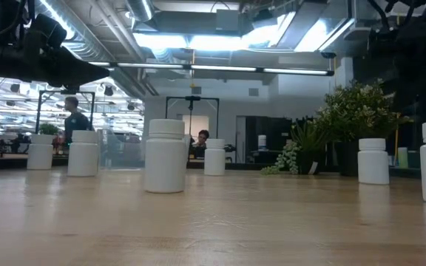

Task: Pick and place pill bottles into a basket
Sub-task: Put the white medicine bottle into the transparent bin

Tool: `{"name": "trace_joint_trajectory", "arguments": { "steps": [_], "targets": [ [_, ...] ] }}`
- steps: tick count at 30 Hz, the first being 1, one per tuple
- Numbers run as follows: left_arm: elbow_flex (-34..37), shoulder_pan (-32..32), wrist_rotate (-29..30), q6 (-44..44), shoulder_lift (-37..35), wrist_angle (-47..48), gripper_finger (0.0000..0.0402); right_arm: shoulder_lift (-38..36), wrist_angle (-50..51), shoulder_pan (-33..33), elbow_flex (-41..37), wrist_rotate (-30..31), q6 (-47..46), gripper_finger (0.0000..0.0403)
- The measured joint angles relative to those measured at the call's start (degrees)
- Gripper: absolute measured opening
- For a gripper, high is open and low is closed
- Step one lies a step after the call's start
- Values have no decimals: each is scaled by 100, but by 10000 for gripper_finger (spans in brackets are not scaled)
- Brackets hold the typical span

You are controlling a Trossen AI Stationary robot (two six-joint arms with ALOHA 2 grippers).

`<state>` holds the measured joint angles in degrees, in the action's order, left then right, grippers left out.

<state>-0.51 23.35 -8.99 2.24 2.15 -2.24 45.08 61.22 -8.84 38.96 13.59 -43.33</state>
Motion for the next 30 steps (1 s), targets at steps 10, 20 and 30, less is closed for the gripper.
{"name": "trace_joint_trajectory", "arguments": {
  "steps": [10, 20, 30],
  "targets": [
    [0, 0, 69, 0, -2, -2, 3, 331, 132, -787, 0, 25, -384, 1],
    [0, 0, 72, 2, -2, -5, 3, 731, -29, -975, -2, 144, -537, 19],
    [0, 0, 76, 2, -2, -9, 3, 744, -61, -973, -4, 395, -589, 86]
  ]
}}
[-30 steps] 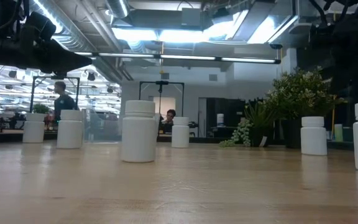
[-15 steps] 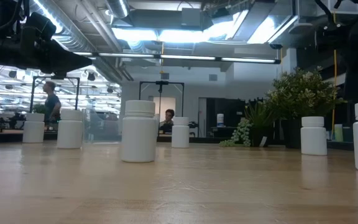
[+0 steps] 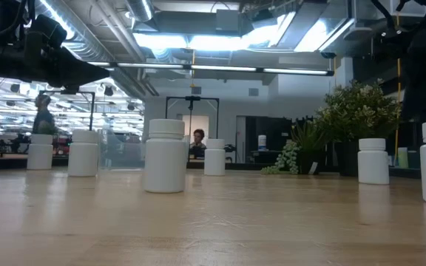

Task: Pick and place pill bottles into a basket
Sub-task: Put the white medicine bottle into the transparent bin

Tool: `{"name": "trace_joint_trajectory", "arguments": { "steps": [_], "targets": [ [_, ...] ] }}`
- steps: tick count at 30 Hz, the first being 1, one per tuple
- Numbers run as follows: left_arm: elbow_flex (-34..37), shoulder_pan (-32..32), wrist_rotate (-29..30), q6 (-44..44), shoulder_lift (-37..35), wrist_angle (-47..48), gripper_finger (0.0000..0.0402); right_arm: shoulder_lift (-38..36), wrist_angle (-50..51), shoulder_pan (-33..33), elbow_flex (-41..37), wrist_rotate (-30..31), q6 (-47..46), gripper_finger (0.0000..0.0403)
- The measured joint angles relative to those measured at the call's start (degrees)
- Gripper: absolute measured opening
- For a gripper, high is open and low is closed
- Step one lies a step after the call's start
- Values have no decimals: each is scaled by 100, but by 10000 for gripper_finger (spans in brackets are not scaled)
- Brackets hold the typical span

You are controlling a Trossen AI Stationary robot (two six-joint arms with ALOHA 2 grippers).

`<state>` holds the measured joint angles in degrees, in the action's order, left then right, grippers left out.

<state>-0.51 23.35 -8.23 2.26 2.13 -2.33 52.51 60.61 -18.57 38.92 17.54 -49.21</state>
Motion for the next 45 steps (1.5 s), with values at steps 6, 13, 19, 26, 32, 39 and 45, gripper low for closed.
{"name": "trace_joint_trajectory", "arguments": {
  "steps": [6, 13, 19, 26, 32, 39, 45],
  "targets": [
    [0, 0, 0, 0, 0, 0, 3, 0, 7, 0, -2, -2, 31, 166],
    [0, 0, 0, 0, 0, 0, 3, -15, 120, -2, -7, -3, 648, 244],
    [0, 0, 2, 0, 1, -3, 3, -254, -295, -4, -655, -10, 608, 272],
    [0, 0, 14, 0, 0, -65, 3, -546, -1572, -11, -1547, -261, 416, 275],
    [0, 0, 22, 0, 0, -73, 3, -522, -1873, -9, -1814, -219, 167, 275],
    [0, 0, 22, 0, 0, -72, 3, -293, -2769, -9, -2229, -72, 319, 275],
    [0, 0, 22, 0, 0, -70, 3, -65, -3442, -9, -2561, 343, 318, 275]
  ]
}}
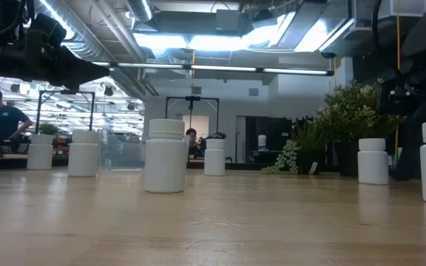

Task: Pick and place pill bottles into a basket
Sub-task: Put the white medicine bottle into the transparent bin

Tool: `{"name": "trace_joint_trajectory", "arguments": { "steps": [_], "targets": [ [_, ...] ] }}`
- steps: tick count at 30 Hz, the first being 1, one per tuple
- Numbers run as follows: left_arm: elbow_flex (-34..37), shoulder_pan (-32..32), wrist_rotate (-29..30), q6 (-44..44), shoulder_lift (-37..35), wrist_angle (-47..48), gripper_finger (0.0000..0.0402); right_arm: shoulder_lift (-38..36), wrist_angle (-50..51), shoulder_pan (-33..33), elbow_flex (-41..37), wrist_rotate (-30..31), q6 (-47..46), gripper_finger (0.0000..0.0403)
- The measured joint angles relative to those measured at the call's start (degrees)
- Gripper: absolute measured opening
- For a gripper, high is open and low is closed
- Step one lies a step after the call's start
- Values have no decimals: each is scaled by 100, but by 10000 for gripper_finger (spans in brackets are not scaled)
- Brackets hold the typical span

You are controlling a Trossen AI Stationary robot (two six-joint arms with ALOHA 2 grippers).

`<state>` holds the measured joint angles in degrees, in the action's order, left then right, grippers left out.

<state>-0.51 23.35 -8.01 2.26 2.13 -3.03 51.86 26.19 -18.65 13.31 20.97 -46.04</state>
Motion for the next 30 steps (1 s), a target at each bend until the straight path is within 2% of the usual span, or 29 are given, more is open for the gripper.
{"name": "trace_joint_trajectory", "arguments": {
  "steps": [6, 10, 18, 23, 30],
  "targets": [
    [0, 2, 0, 0, 0, 0, 3, 180, -558, 0, -182, 117, 19, 275],
    [0, 0, -1, 0, 0, 2, 3, 312, -892, -7, -305, 416, 2, 275],
    [0, 2, -2, 0, 0, 2, 3, 406, -1317, 12, -351, 702, 341, 275],
    [0, 0, -2, 0, 0, 4, 3, 406, -1502, 17, -351, 932, 484, 275],
    [0, 1, -2, 0, 0, 7, 3, 406, -1555, 17, -349, 945, 470, 275]
  ]
}}
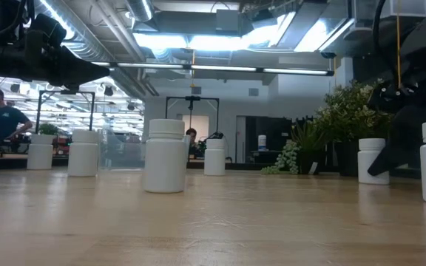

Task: Pick and place pill bottles into a basket
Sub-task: Put the white medicine bottle into the transparent bin

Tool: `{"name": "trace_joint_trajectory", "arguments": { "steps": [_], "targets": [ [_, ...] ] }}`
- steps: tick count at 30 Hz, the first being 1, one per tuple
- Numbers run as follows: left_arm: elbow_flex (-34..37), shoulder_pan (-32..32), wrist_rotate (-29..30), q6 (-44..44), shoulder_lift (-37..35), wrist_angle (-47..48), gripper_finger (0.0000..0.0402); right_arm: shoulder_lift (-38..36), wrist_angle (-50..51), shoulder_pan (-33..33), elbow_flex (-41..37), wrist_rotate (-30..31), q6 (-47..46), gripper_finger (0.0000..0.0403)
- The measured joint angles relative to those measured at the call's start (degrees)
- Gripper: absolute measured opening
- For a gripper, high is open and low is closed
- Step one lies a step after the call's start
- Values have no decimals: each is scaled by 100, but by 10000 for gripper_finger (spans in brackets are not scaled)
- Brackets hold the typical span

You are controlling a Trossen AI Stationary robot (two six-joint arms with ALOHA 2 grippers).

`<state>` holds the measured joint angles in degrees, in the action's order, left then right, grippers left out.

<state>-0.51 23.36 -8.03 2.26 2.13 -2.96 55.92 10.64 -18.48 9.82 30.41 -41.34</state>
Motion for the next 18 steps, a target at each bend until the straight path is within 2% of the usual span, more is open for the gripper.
{"name": "trace_joint_trajectory", "arguments": {
  "steps": [10, 18],
  "targets": [
    [0, 0, 0, 0, 0, 0, 3, 32, -27, 0, 5, 2, 0, 275],
    [0, 0, 0, 0, 0, 0, 3, 422, -242, 0, 9, 9, 62, 275]
  ]
}}
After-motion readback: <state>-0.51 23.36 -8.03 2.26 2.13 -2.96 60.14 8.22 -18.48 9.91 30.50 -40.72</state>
